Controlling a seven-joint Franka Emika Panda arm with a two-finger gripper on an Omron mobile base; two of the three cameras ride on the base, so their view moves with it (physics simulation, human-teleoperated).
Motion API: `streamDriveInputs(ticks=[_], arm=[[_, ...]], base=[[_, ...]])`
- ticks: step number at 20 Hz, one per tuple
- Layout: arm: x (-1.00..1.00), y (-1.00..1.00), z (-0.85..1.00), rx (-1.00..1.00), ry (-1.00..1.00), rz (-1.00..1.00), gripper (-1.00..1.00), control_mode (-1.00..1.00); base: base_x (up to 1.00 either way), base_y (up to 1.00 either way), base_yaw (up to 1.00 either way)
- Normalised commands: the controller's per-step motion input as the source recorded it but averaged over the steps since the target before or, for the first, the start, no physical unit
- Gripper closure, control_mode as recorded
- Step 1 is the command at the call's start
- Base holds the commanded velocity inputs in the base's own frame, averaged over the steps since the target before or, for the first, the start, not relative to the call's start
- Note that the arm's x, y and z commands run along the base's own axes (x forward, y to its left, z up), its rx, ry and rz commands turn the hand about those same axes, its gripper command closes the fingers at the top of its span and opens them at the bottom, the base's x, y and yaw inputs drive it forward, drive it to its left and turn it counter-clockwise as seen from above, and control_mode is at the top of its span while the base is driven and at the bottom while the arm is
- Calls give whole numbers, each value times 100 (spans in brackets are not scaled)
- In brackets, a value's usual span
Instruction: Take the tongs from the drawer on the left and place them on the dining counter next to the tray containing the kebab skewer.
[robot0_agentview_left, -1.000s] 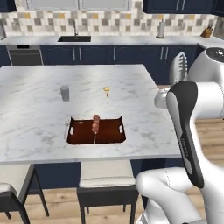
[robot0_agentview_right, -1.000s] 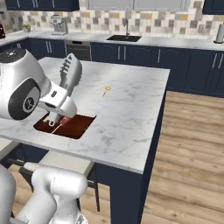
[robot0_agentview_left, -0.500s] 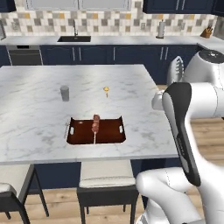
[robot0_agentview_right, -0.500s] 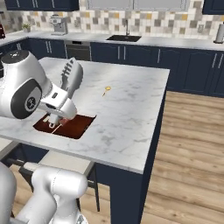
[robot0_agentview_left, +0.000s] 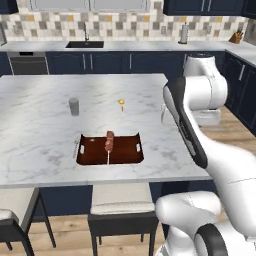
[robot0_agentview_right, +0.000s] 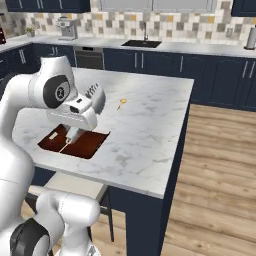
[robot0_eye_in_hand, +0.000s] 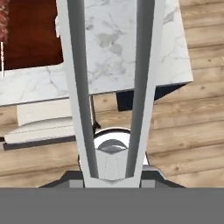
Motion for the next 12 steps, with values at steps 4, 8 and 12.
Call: streamDriveInputs(ticks=[4,8,12], arm=[[71,0,-18,0,36,0,100,-100],[61,1,-34,0,5,0,100,-100],[53,0,-41,0,0,0,100,-100]], base=[[0,0,0],[0,0,0],[0,0,0]])
